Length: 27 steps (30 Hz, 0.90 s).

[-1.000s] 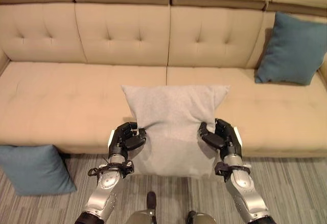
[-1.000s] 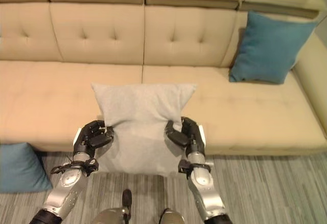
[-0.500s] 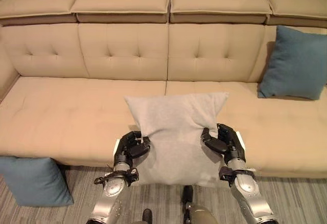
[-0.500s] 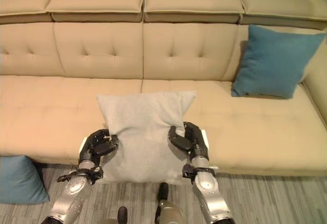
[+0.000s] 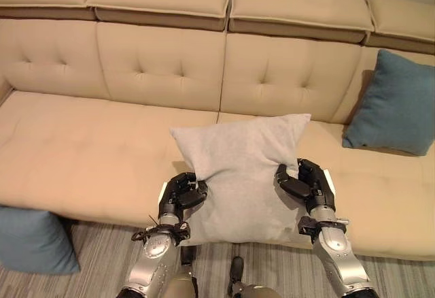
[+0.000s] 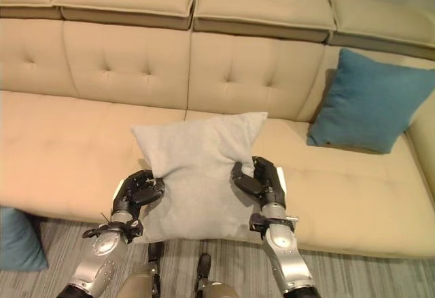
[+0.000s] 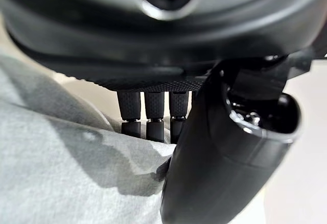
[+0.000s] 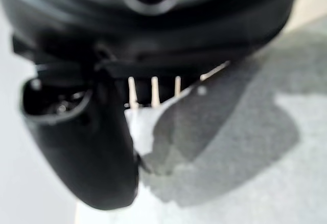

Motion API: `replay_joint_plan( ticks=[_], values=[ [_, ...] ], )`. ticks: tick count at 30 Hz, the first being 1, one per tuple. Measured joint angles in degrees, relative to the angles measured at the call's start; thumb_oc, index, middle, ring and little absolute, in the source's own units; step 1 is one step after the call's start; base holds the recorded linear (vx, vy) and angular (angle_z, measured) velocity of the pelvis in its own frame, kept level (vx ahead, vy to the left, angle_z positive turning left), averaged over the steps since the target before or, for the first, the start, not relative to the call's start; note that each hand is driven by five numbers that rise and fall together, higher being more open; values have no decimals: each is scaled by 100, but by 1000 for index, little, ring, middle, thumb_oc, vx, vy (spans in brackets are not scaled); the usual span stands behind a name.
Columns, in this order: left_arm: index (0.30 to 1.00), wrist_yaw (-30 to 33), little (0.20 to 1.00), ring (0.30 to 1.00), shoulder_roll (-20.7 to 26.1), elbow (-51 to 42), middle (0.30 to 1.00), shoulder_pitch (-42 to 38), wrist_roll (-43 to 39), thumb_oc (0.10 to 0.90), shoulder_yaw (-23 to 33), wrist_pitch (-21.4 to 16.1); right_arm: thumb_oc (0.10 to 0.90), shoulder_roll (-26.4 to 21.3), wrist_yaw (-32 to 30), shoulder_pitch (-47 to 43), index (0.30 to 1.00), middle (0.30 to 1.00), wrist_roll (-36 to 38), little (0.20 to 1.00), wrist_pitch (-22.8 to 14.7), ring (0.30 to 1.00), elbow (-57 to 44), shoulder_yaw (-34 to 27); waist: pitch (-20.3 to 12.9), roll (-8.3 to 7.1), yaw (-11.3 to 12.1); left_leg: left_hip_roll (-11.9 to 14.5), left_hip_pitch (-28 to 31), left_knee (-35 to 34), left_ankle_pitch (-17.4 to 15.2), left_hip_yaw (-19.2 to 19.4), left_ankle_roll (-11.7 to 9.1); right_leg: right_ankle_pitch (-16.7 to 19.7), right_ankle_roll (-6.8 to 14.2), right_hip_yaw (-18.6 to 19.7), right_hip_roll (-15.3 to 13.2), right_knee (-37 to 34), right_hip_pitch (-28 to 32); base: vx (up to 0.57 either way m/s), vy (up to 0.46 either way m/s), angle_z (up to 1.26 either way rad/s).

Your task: Pick up all the scattered cushions and arrange them neatly on the sofa.

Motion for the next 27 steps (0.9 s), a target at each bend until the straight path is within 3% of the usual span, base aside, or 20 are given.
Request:
replay_joint_plan(
  ticks=[3,5,10,11,13,15,17,18,22,27],
  values=[
    [300,-45,300,300,100,-46,300,-16,0,400,0,0,400,60,4,20,300,300,-1,300,0,300,-31,0,-19,-33,-18,-288,249,-120,65,180,157,-270,229,199,-351,432,-61,106,168,-23],
    [300,-69,300,300,218,-83,300,-63,4,400,71,-1,400,154,66,9,300,300,-2,300,1,300,-55,19,-20,-35,8,-536,329,-74,-18,341,395,-543,431,249,-697,944,-233,92,189,-17],
    [300,-55,300,300,525,-103,300,-76,7,400,256,-2,400,435,149,-9,300,300,-20,300,38,300,-54,177,-8,-41,172,-591,580,-79,-169,404,608,-822,636,250,-971,2745,-993,74,82,-7],
    [300,-50,300,300,527,-102,300,-75,7,400,272,-2,400,438,150,-6,300,300,-21,300,39,300,-53,200,-8,-40,188,-589,658,-87,-206,399,638,-1032,683,249,-1011,2943,-1066,77,20,0],
    [300,-48,300,300,486,-104,300,-77,32,400,373,-16,400,415,160,-106,300,300,-78,300,37,300,-55,232,-1,-50,183,-601,861,-165,-377,353,635,-1111,711,294,-1029,2823,-1352,117,-4,6],
    [300,-45,300,300,467,-105,300,-83,127,400,366,-17,400,401,141,-154,300,300,-124,300,36,300,-55,218,-2,-59,169,-614,918,-182,-405,307,571,-946,642,389,-983,2380,-1567,168,-47,14],
    [300,-30,300,300,461,-106,300,-99,160,400,351,-17,400,399,110,-165,300,300,-304,300,34,300,-52,193,-18,-175,90,-717,942,-215,-423,181,509,-463,661,451,-980,1690,-1446,113,-49,39],
    [300,5,300,300,456,-101,300,-98,239,400,346,-17,400,406,73,-171,300,300,-356,300,35,300,-23,195,-57,-253,38,-793,945,-247,-411,114,470,-82,551,561,-977,1397,-1322,55,-46,40],
    [300,205,300,300,307,-60,300,-230,415,400,328,-17,400,234,-146,-424,300,300,-622,300,42,300,51,267,-63,-127,23,-508,887,-376,-362,76,263,472,257,430,-598,392,-944,18,-79,2],
    [300,527,300,300,235,351,300,-1232,589,400,61,-17,400,72,-679,-1345,300,300,-927,300,52,300,554,287,-57,-101,-64,-390,493,-363,-284,51,138,722,122,364,-453,-3,-1141,-100,-70,1]
  ],
)
